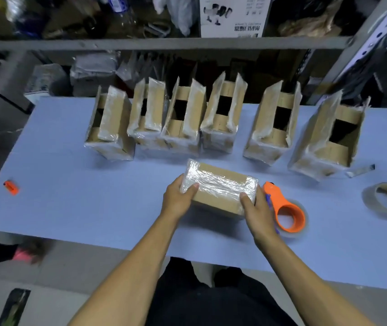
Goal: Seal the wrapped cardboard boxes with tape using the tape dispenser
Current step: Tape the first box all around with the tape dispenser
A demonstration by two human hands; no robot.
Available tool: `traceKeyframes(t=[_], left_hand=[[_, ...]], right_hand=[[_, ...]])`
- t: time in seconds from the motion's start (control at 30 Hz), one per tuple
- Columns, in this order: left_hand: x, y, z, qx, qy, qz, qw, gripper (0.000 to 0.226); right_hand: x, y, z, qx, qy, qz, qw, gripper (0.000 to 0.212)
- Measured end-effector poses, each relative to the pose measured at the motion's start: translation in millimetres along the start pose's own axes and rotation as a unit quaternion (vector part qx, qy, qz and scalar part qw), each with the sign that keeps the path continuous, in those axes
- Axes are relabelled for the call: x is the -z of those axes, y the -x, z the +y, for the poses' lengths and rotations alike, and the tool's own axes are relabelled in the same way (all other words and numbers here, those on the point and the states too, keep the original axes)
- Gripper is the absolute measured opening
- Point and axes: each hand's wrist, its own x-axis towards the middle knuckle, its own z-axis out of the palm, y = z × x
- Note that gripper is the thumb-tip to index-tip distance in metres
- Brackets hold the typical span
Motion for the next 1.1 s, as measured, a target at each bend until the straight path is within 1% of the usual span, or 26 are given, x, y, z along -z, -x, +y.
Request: traceKeyframes(t=[0.03, 0.1, 0.17, 0.23, 0.33, 0.47, 0.6, 0.73, 0.87, 0.97, 1.0, 1.07, 1.1], left_hand=[[3, 2, -2, 0.000, 0.020, 0.001, 1.000, 0.014], [14, 6, -8, -0.010, 0.038, 0.015, 0.999, 0.010], [30, 10, -13, -0.017, 0.043, 0.031, 0.998, 0.016], [53, 13, -19, -0.022, 0.047, 0.055, 0.997, 0.022], [96, 13, -30, -0.027, 0.056, 0.094, 0.994, 0.024], [170, 3, -55, -0.019, 0.067, 0.127, 0.990, 0.022], [248, -20, -87, -0.008, 0.076, 0.129, 0.989, 0.024], [315, -45, -117, 0.003, 0.083, 0.122, 0.989, 0.011], [364, -64, -139, 0.018, 0.092, 0.104, 0.990, 0.009], [388, -75, -146, 0.004, 0.099, 0.086, 0.991, 0.010], [394, -81, -146, -0.001, 0.102, 0.076, 0.992, 0.009], [406, -94, -144, -0.003, 0.101, 0.047, 0.994, 0.011], [412, -101, -142, -0.001, 0.103, 0.027, 0.994, 0.012]], right_hand=[[-4, 0, 0, -0.004, 0.000, 0.000, 1.000, 0.050], [-12, 0, -2, -0.007, 0.027, -0.012, 1.000, 0.055], [-24, 1, -9, 0.002, 0.057, -0.037, 0.998, 0.058], [-43, 3, -20, 0.022, 0.064, -0.054, 0.996, 0.056], [-87, 10, -39, 0.045, 0.055, -0.076, 0.995, 0.052], [-163, 23, -57, 0.053, 0.041, -0.111, 0.992, 0.044], [-248, 32, -69, 0.048, 0.055, -0.106, 0.992, 0.041], [-322, 44, -80, 0.028, 0.081, -0.081, 0.993, 0.042], [-378, 57, -88, 0.017, 0.087, -0.066, 0.994, 0.039], [-403, 65, -92, 0.011, 0.078, -0.058, 0.995, 0.035], [-407, 64, -94, 0.000, 0.063, -0.059, 0.996, 0.040], [-406, 57, -102, -0.012, 0.067, -0.060, 0.996, 0.069], [-403, 50, -107, 0.005, 0.105, -0.066, 0.992, 0.081]])
